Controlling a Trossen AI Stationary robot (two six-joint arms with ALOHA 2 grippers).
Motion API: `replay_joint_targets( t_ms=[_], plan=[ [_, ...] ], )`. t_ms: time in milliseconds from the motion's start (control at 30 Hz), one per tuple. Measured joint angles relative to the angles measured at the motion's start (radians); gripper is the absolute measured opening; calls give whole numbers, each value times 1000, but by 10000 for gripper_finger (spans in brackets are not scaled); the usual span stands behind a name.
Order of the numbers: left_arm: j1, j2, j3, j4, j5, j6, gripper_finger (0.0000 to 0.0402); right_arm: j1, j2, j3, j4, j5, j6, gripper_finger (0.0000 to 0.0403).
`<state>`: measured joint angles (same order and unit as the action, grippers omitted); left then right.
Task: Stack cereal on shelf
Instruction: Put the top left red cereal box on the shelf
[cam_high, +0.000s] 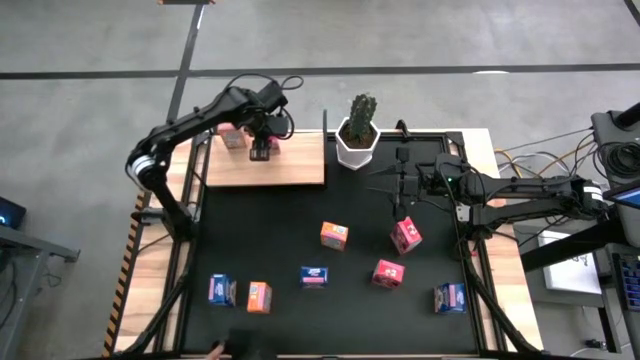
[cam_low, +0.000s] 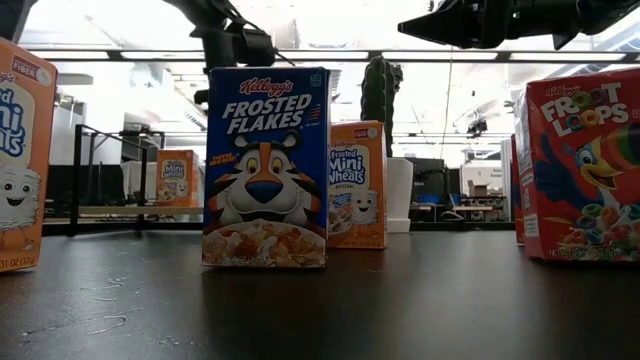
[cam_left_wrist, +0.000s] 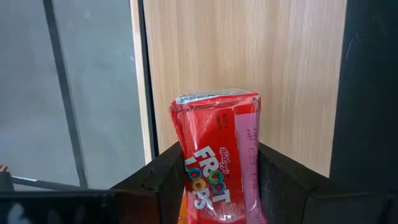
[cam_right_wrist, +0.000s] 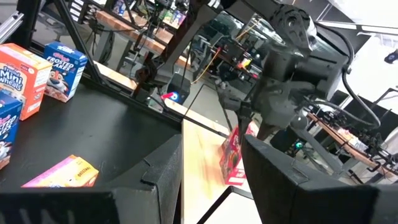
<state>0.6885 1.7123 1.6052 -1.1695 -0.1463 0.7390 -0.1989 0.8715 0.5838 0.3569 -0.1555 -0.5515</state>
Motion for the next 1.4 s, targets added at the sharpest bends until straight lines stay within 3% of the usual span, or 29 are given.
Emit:
replay_joint_targets(
  t_ms=[567,1400],
  plan=[
    [35,8,2,21,0,18,195,0,0,0,15,1,-25,155],
    [20,-13,50,-30,-1,-52,196,0,0,0,16,1,-25,155]
  ],
)
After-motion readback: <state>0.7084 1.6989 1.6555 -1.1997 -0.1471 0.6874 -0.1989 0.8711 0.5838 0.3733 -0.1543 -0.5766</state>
